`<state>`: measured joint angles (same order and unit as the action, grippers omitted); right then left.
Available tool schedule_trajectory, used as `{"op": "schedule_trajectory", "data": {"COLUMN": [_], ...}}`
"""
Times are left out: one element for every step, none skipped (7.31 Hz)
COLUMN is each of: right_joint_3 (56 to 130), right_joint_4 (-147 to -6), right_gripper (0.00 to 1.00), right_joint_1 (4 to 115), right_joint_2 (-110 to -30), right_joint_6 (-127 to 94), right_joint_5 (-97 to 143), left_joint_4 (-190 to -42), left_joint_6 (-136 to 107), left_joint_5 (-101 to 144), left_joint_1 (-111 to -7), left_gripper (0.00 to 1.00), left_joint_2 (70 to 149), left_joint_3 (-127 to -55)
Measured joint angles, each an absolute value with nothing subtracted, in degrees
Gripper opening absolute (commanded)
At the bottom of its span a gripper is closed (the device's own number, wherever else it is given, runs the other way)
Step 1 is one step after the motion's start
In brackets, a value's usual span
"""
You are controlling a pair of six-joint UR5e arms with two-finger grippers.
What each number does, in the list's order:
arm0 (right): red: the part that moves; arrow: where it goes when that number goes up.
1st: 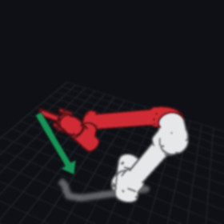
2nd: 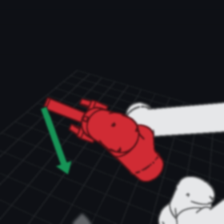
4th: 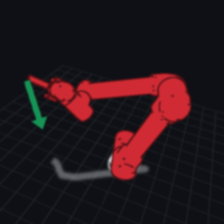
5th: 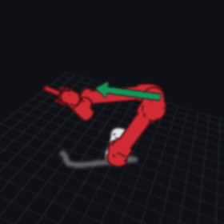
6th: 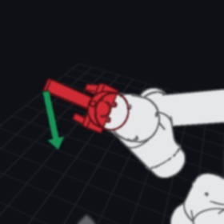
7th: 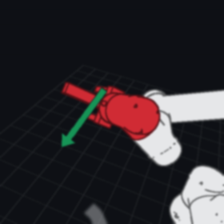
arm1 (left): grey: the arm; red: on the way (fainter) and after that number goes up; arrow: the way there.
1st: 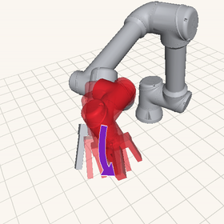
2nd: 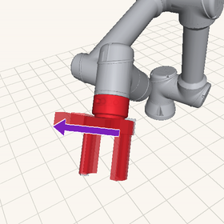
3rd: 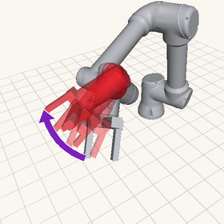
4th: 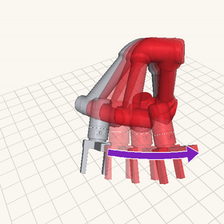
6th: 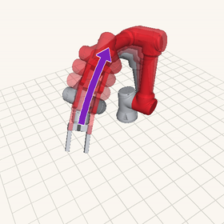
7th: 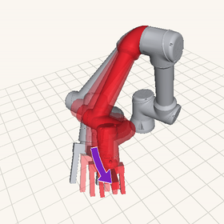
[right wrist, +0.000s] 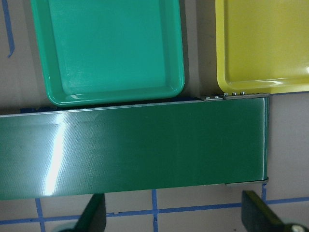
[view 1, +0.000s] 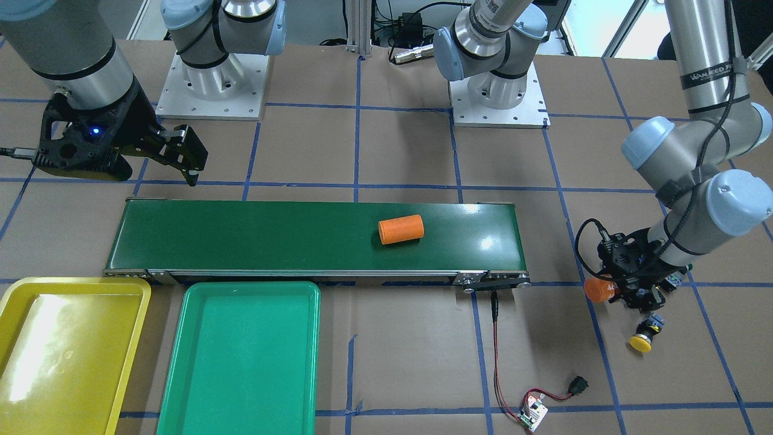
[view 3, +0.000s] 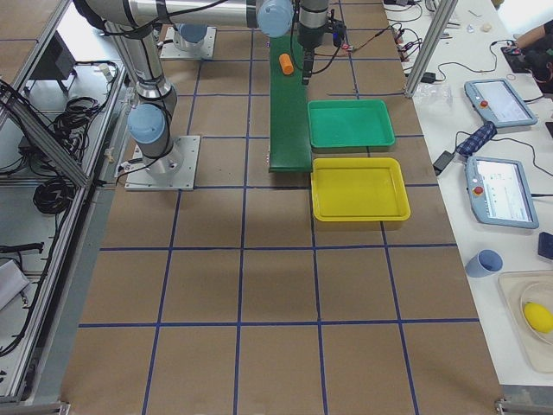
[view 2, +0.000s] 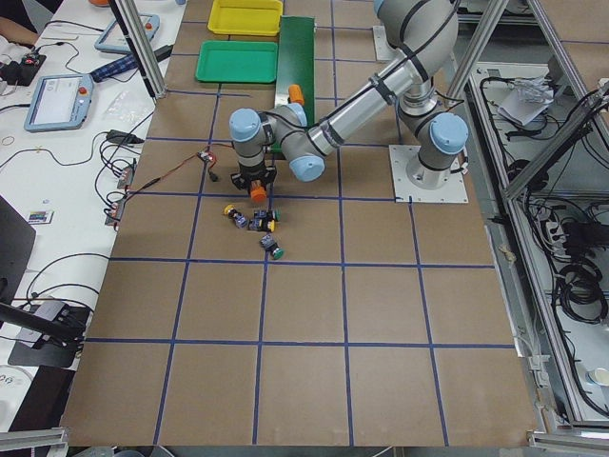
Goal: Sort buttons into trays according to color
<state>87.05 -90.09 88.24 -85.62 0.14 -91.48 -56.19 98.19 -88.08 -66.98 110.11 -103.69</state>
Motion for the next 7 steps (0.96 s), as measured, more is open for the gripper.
{"op": "schedule_trajectory", "data": {"right_joint_3": [87.10, 87.49, 88.53, 90.06, 92.06, 94.08, 96.25], "right_joint_4": [-90.09, -90.13, -90.43, -91.35, -93.27, -95.46, -97.55], "right_gripper": [1.00, 1.00, 1.00, 1.00, 1.00, 1.00, 1.00], "right_joint_1": [88.25, 88.24, 88.26, 88.30, 88.28, 88.22, 88.09], "right_joint_2": [-85.62, -85.67, -85.90, -86.24, -86.68, -87.28, -88.09], "right_joint_6": [4.89, 10.50, 16.65, 23.46, 31.38, 37.86, 43.33], "right_joint_5": [-91.53, -91.55, -91.54, -91.56, -91.60, -91.64, -91.78], "left_joint_4": [-56.65, -56.85, -56.98, -57.05, -56.88, -56.55, -56.21], "left_joint_6": [98.03, 97.69, 96.51, 93.93, 90.04, 86.68, 84.73], "left_joint_5": [-88.21, -88.37, -88.46, -88.42, -88.39, -88.38, -88.36], "left_joint_1": [-69.67, -73.37, -77.47, -81.56, -85.94, -89.28, -91.15], "left_gripper": [0.00, 0.00, 0.00, 0.00, 0.00, 0.31, 0.92], "left_joint_2": [106.37, 102.81, 99.96, 98.23, 97.53, 97.67, 98.14], "left_joint_3": [-106.09, -108.54, -110.57, -112.38, -114.36, -115.70, -116.38]}}
